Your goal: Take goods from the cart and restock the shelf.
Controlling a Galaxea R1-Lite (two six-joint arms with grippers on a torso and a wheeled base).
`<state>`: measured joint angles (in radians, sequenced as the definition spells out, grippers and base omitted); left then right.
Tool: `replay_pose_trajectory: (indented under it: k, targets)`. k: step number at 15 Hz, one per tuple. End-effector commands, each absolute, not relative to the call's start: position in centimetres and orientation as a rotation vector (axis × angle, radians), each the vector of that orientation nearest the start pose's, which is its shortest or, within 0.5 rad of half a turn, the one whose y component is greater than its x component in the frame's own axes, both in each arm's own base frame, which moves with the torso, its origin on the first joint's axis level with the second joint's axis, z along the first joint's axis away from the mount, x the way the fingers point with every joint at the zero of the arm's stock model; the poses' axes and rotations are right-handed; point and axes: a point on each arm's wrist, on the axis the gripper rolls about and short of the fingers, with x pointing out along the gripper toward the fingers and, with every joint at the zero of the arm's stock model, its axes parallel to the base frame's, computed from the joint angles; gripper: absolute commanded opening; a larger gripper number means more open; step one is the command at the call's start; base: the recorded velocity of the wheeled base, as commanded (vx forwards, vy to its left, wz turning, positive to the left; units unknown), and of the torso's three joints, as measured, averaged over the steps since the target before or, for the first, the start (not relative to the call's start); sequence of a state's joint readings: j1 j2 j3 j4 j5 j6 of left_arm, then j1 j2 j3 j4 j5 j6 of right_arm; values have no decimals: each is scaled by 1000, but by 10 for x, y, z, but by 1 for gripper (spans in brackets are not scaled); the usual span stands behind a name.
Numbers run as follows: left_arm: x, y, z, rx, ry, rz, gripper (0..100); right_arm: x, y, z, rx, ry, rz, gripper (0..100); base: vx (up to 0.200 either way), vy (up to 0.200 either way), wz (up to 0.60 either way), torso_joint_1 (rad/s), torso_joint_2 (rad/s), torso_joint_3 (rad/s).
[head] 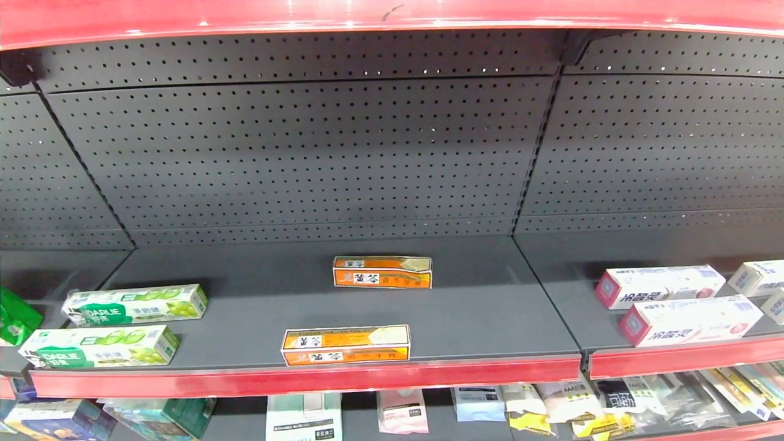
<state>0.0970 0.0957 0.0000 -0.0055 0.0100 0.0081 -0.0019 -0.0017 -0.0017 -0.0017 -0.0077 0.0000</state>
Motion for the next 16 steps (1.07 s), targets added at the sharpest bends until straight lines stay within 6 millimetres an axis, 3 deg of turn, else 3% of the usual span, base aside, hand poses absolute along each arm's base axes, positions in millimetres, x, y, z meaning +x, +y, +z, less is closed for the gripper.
replay_pose_trajectory:
  k: [1, 5, 6, 7, 8, 9, 10, 11, 13, 16]
  targets:
    - [-15, -1, 78, 5, 91, 107, 100, -23, 0, 76, 3, -3, -9, 100, 0, 0, 0, 0, 0, 0]
    - [-15, -1, 78, 13, 88, 94, 100, -23, 0, 76, 3, -3, -9, 100, 0, 0, 0, 0, 0, 0]
    - [-17, -1, 88, 18, 63, 36, 100, -23, 0, 76, 3, -3, -11, 100, 0, 0, 0, 0, 0, 0]
    - [-13, 0, 123, -1, 43, 23, 100, -23, 0, 76, 3, -3, -9, 100, 0, 0, 0, 0, 0, 0]
    - [23, 1, 188, -192, 115, 71, 100, -23, 0, 76, 3, -3, -9, 100, 0, 0, 0, 0, 0, 0]
    - [50, 2, 214, -215, 169, 94, 100, -23, 0, 76, 3, -3, -9, 100, 0, 0, 0, 0, 0, 0]
    - [73, 5, 220, -162, 291, 147, 100, -23, 0, 76, 3, -3, -9, 100, 0, 0, 0, 0, 0, 0]
    - [79, 5, 219, -136, 340, 156, 100, -23, 0, 76, 3, -3, -9, 100, 0, 0, 0, 0, 0, 0]
    - [118, 6, 197, -84, 614, 119, 100, -23, 0, 76, 3, -3, -9, 100, 0, 0, 0, 0, 0, 0]
    - [150, 3, 166, 43, 818, -11, 100, -23, 0, 76, 3, -3, -9, 100, 0, 0, 0, 0, 0, 0]
